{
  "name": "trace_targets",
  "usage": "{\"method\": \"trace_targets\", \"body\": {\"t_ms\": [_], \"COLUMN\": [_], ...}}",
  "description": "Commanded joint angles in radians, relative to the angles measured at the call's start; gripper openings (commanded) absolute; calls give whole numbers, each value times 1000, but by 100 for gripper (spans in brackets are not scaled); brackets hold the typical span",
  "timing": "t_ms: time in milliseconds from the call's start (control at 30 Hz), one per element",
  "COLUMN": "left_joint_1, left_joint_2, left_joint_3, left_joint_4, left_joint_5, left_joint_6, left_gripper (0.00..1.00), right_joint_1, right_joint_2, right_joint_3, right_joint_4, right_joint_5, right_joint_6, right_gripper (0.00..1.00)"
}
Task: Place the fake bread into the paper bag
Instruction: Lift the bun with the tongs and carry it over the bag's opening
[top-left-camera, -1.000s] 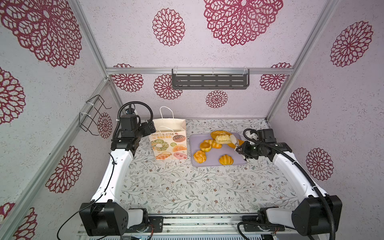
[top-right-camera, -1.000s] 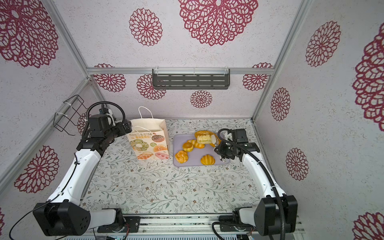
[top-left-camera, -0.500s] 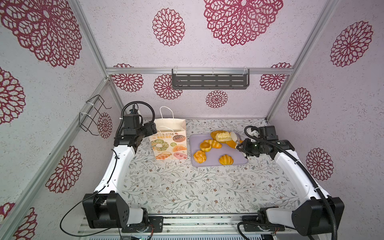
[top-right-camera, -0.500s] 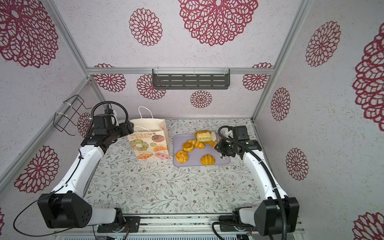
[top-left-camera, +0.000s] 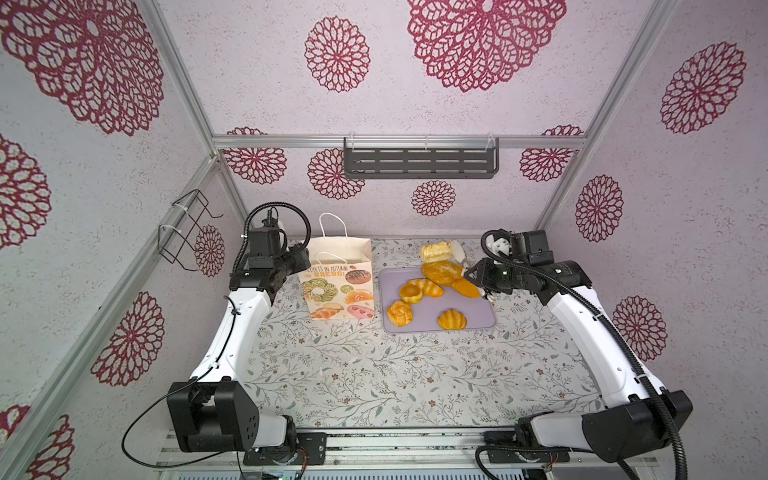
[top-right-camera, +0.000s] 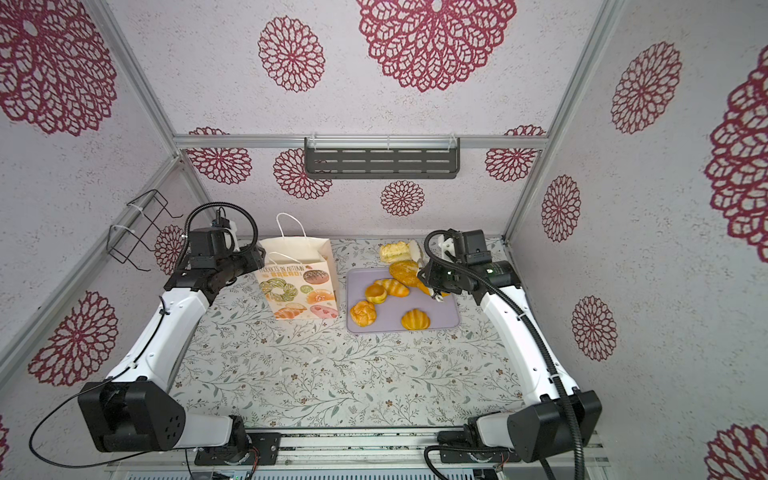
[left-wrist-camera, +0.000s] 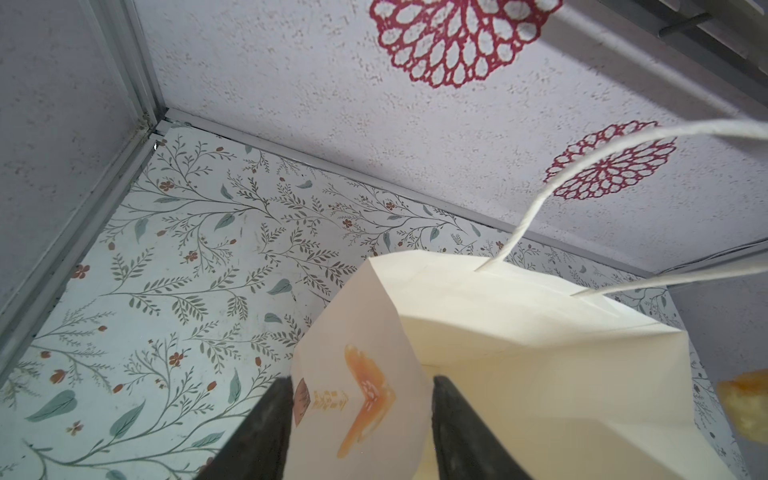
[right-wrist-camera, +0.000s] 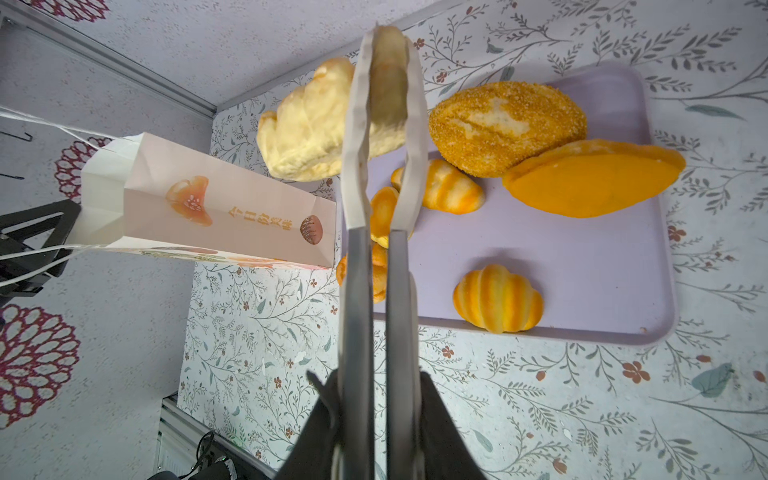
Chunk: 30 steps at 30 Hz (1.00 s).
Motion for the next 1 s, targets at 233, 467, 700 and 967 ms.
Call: {"method": "trace_targets", "body": {"t_ms": [233,467,700,967], "left_joint_1": [4,4,5,5], "left_joint_2": [21,1,31,57], "left_joint_3": [28,23,40,42], "left_joint_4": [15,27,18,19], "left_joint_5": [31,46,60,65], "left_joint_6": [4,-2,-4,-6], "left_gripper": [58,72,71,64], "right_joint_1": [70,96,126,185], "right_joint_2": [78,134,180,273], "right_joint_3": [221,335,436,617], "right_joint_4": [-46,-80,-95,-149], "right_joint_5": [55,71,85,113], "right_joint_6": [-30,-33,-28,-18], "right_gripper": [11,10,10,10]}}
